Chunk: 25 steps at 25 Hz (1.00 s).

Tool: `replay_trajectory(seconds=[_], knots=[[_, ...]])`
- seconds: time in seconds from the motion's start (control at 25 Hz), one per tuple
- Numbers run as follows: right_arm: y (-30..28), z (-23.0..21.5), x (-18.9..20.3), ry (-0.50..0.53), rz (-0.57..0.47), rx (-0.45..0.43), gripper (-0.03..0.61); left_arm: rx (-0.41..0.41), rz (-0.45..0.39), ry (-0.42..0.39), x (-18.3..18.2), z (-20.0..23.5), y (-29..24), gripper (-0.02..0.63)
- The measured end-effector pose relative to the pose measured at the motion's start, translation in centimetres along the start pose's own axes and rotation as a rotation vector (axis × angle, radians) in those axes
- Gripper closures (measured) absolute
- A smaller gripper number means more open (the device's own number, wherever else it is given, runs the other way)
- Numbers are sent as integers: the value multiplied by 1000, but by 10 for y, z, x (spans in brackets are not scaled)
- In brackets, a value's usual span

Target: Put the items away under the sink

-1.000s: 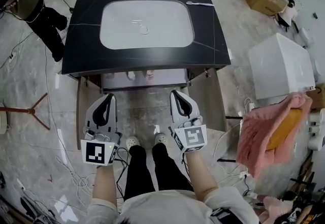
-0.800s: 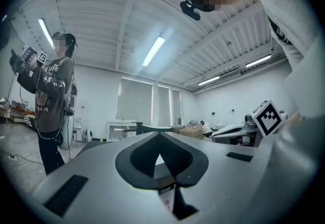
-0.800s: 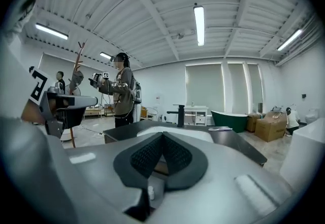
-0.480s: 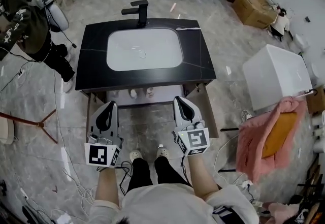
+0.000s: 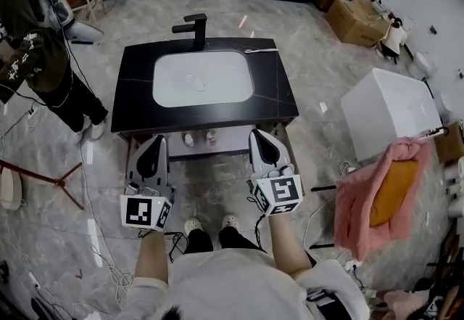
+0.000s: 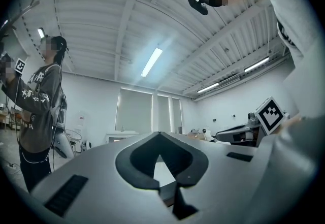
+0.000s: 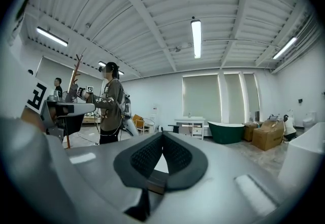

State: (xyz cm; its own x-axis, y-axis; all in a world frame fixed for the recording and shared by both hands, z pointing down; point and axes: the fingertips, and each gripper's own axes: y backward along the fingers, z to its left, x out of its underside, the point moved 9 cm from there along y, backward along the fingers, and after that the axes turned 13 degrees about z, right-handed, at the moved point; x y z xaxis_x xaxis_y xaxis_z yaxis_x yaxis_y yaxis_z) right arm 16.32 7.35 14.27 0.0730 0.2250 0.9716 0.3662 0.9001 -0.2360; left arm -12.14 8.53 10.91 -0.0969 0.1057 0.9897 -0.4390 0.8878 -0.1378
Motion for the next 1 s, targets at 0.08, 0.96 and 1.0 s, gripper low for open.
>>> replay_trajectory(seconds=[0.08,0.96,1.0], knots=[[3,-2,-5,0,-8,0,568,5,-8,-3,-5,-2,0,612],[27,-3,-40,33,-86,28,568,55,-87,-26,-40,-18,5,612],[28,-2,-39,34,-87,29,568,54,-88,-27,-39,-18,6,612]])
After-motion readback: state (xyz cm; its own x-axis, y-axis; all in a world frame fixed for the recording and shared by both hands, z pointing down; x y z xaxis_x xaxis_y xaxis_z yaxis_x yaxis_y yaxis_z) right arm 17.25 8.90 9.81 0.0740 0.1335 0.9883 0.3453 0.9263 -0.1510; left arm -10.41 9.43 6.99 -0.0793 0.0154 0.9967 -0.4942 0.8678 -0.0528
